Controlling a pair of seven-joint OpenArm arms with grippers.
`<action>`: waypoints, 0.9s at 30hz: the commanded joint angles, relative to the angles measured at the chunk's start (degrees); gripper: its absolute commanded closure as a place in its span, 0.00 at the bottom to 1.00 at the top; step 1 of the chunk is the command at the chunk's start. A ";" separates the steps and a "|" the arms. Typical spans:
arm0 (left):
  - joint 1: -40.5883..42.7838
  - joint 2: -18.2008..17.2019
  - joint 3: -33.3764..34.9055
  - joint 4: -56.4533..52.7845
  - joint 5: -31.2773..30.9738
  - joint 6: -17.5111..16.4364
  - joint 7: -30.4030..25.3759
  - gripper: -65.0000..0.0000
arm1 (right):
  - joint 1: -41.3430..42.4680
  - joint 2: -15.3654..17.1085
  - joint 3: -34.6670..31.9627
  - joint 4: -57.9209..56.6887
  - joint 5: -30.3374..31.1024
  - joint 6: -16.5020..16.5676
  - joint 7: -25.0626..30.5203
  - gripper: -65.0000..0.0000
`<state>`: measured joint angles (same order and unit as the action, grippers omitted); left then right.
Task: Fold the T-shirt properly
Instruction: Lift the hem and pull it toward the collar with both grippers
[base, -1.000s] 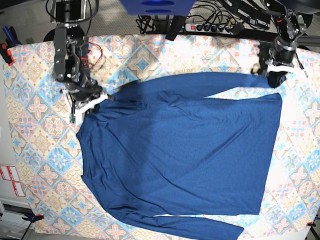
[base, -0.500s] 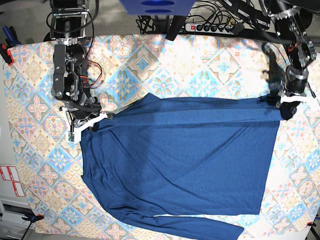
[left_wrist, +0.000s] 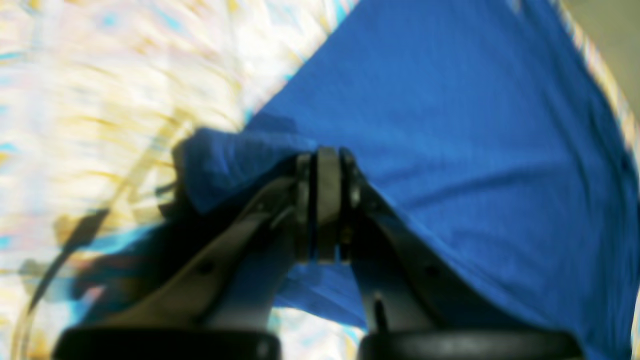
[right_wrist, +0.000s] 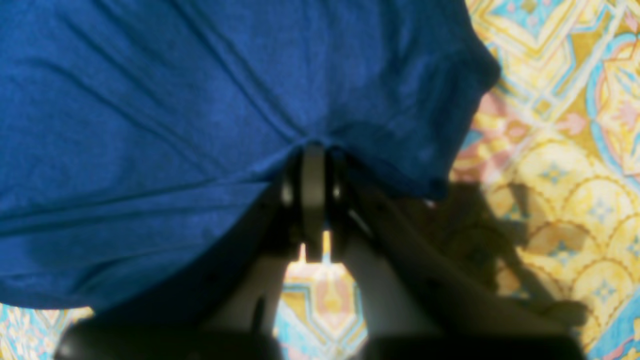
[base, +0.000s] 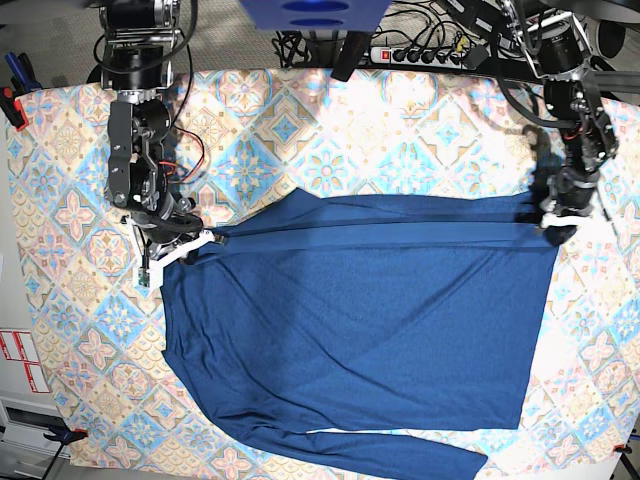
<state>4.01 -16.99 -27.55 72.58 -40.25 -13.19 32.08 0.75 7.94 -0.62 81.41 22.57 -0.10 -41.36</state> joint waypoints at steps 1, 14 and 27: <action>-0.71 -1.07 0.52 0.87 -0.06 -0.39 -1.17 0.98 | 0.87 0.54 0.40 0.84 -0.11 0.05 1.23 1.00; 6.58 -0.81 -2.03 5.53 -0.15 -0.57 -1.17 0.44 | -0.27 0.54 0.05 1.45 -0.11 0.05 1.23 1.00; 11.86 1.30 -3.88 7.12 -4.45 -0.66 -1.17 0.44 | -1.85 0.45 -0.12 1.45 -0.11 0.05 1.32 1.00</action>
<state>16.27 -14.90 -31.31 78.96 -43.94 -13.39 31.92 -2.04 8.03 -0.84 81.76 22.37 -0.27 -41.15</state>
